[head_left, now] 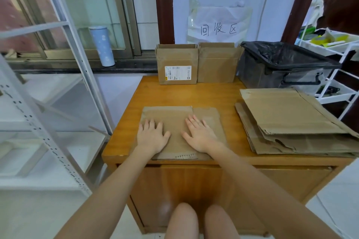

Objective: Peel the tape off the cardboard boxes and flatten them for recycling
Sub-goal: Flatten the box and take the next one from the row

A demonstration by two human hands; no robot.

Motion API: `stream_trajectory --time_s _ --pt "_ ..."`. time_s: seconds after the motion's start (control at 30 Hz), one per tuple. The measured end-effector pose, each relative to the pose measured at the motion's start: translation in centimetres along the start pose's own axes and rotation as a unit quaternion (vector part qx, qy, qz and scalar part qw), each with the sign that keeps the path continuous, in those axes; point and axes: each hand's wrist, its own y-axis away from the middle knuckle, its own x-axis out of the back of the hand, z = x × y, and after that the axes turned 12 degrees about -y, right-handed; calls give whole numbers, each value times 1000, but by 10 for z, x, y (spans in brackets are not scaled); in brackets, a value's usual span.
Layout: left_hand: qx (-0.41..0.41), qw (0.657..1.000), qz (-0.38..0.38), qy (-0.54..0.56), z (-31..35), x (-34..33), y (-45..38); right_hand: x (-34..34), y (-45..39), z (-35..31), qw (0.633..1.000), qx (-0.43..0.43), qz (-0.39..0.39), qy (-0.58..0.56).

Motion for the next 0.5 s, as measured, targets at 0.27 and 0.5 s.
stream_trajectory --time_s 0.27,0.5 --pt "-129 990 22 53 37 3 -23 -1 -2 2 1000 -1 12 -11" --pt "-64 996 5 61 1 -7 -18 -2 -2 8 995 -69 61 -36"
